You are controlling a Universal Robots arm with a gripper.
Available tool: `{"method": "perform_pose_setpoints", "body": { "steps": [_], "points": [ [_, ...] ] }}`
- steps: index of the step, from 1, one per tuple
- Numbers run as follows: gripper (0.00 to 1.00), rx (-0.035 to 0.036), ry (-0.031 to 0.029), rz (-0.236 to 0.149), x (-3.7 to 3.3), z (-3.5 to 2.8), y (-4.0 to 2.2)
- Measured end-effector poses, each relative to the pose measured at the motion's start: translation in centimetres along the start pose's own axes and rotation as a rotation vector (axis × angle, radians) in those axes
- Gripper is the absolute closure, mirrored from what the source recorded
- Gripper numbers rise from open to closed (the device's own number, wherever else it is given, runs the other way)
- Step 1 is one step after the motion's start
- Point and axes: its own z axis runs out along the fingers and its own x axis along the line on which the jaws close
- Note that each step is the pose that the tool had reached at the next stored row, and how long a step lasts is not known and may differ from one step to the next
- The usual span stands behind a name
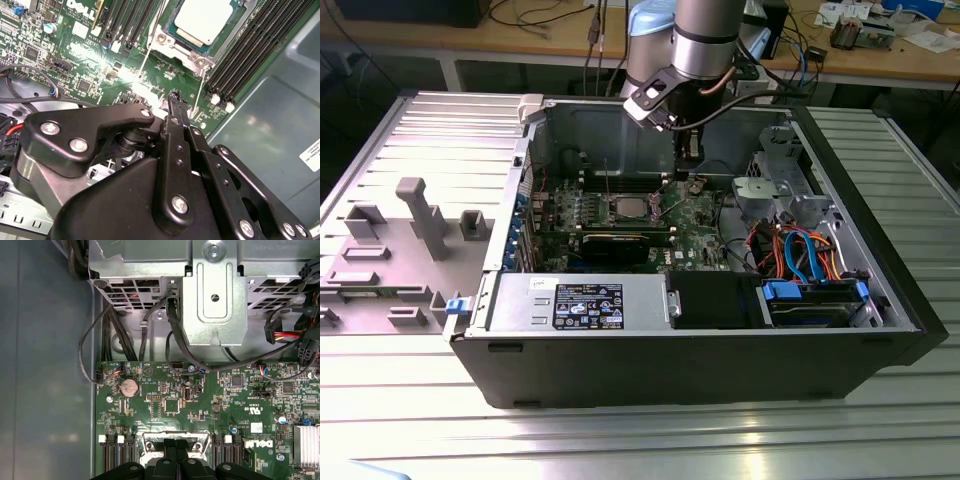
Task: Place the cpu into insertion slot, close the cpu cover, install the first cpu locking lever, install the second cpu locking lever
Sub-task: 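Close the cpu cover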
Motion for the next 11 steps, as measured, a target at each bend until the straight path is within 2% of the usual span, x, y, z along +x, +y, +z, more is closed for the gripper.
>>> {"method": "perform_pose_setpoints", "body": {
  "steps": [7, 11],
  "points": [
    [0.89, 0.0001, 0.0, 0.0, 0.0, 0.02, 0.81],
    [0.89, 0.0001, 0.0, 0.0, 0.0, 0.03, 1.08]
  ]
}}
